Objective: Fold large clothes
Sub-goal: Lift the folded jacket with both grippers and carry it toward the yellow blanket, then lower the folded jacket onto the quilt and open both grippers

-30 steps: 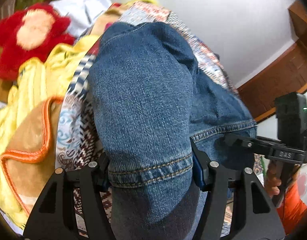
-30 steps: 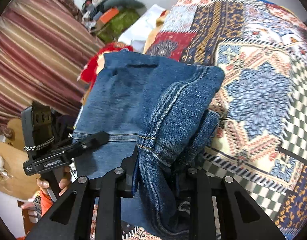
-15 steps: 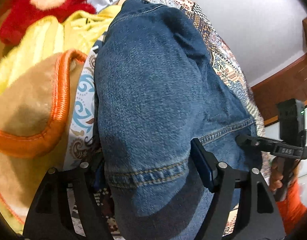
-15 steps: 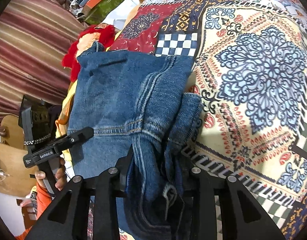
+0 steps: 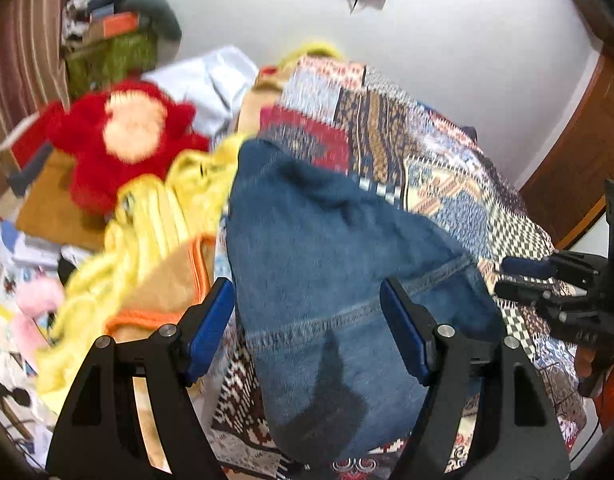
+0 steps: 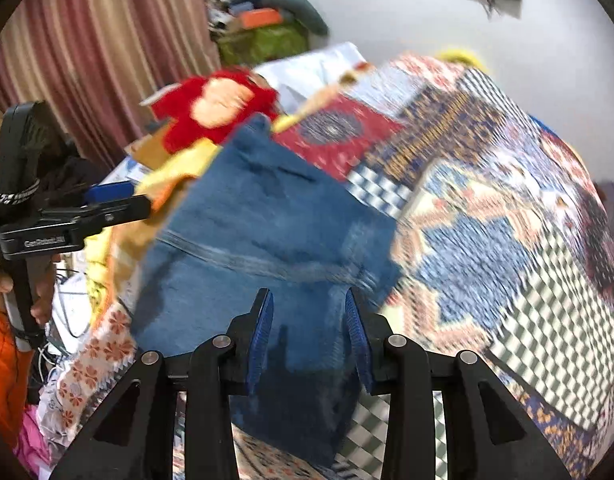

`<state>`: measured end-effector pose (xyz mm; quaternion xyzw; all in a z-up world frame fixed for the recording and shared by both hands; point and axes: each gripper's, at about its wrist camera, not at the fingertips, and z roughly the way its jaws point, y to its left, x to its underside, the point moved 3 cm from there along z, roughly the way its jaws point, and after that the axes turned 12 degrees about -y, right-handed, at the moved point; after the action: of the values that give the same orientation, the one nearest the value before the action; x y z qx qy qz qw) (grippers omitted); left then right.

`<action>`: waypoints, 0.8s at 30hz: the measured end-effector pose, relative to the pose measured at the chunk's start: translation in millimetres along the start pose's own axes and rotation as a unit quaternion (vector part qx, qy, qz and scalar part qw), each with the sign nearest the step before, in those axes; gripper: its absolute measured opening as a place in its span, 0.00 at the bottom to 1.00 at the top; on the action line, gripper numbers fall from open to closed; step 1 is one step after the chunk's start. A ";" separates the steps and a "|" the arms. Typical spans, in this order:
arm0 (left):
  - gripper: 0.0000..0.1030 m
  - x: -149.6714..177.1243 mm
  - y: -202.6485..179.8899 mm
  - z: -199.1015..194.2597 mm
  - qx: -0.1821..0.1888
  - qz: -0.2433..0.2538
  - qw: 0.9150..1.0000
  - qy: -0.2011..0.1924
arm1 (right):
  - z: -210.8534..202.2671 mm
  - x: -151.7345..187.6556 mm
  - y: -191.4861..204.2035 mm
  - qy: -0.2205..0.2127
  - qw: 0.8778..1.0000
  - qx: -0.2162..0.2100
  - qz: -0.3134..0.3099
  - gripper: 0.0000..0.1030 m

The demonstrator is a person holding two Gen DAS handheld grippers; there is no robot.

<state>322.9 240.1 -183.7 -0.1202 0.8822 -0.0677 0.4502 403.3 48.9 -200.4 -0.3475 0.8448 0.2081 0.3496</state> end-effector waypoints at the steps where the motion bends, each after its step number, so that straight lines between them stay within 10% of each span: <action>1: 0.78 -3.4 0.2 3.0 -0.003 0.005 1.000 -0.005 | 2.4 -3.1 4.0 -0.004 1.000 -0.007 0.000 0.32; 12: 0.78 -19.8 9.2 91.0 -0.061 0.042 0.997 0.027 | 114.7 -13.2 -6.2 0.065 0.998 -0.011 0.013 0.32; 24: 0.80 -31.3 27.5 119.9 -0.069 -0.015 0.997 0.025 | 105.9 -20.9 -38.4 0.041 0.995 -0.024 0.085 0.32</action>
<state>433.6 273.7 -235.8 -0.1623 0.8939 -0.0159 0.4175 489.5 95.4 -260.0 -0.2906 0.8798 0.2427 0.2875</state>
